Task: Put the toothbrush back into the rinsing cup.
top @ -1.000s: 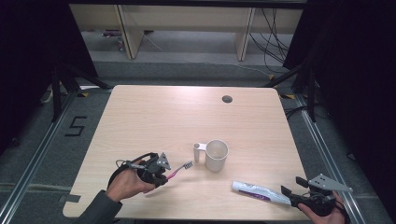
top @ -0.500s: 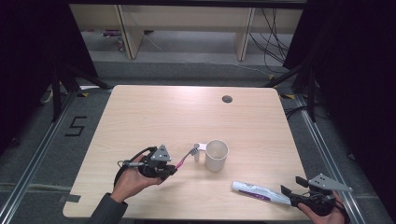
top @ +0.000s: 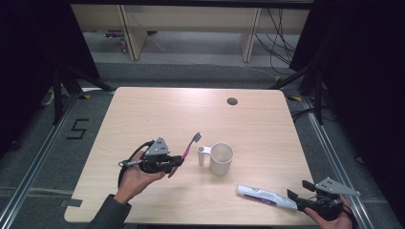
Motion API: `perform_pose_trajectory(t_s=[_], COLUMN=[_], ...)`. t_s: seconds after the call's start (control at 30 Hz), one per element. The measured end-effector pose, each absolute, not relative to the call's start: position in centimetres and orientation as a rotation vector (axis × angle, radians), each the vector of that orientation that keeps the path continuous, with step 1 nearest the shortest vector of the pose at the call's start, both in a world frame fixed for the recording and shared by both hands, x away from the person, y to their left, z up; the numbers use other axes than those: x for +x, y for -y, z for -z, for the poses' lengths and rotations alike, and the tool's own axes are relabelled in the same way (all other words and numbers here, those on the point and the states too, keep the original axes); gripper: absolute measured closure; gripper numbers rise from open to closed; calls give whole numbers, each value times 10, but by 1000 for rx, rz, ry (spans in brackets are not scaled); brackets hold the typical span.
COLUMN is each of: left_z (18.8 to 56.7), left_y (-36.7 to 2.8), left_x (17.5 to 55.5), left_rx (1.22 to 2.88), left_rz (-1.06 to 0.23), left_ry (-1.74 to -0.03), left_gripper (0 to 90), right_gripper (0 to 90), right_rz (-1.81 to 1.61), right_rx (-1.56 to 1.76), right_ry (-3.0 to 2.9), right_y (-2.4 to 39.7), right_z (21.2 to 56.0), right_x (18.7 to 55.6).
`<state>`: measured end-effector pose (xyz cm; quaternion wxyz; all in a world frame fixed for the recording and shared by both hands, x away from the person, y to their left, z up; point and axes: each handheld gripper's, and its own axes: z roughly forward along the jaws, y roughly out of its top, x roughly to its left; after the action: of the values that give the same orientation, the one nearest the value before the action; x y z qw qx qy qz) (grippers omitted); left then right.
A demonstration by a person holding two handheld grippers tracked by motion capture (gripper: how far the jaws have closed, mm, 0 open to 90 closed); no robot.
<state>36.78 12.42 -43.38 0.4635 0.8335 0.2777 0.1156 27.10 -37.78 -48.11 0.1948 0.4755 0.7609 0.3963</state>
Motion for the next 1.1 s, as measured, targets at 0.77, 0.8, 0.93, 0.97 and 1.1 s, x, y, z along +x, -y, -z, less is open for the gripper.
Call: perform_pose_trajectory(t_s=[0.77,0.8,0.93,0.97,1.1], left_z=[417,417,415,415,414], left_y=[-109,-109,-106,-106,-102], left_x=[391,391,393,393,396], left_rx=[1677,1677,1654,1652,1639], left_rz=[-321,-321,-326,-331,-339], left_ry=[-650,-650,-648,-644,-638], left_gripper=[835,835,835,835,835], right_gripper=[278,278,278,278,278], right_rz=[-1095,-1095,-1107,-1097,-1130], right_rx=[1312,1312,1320,1311,1358], right_ry=[-2133,-2133,-2135,-2131,-2128], right_y=[379,379,379,379,377], right_z=[481,481,481,481,482], right_x=[272,272,272,272,270])
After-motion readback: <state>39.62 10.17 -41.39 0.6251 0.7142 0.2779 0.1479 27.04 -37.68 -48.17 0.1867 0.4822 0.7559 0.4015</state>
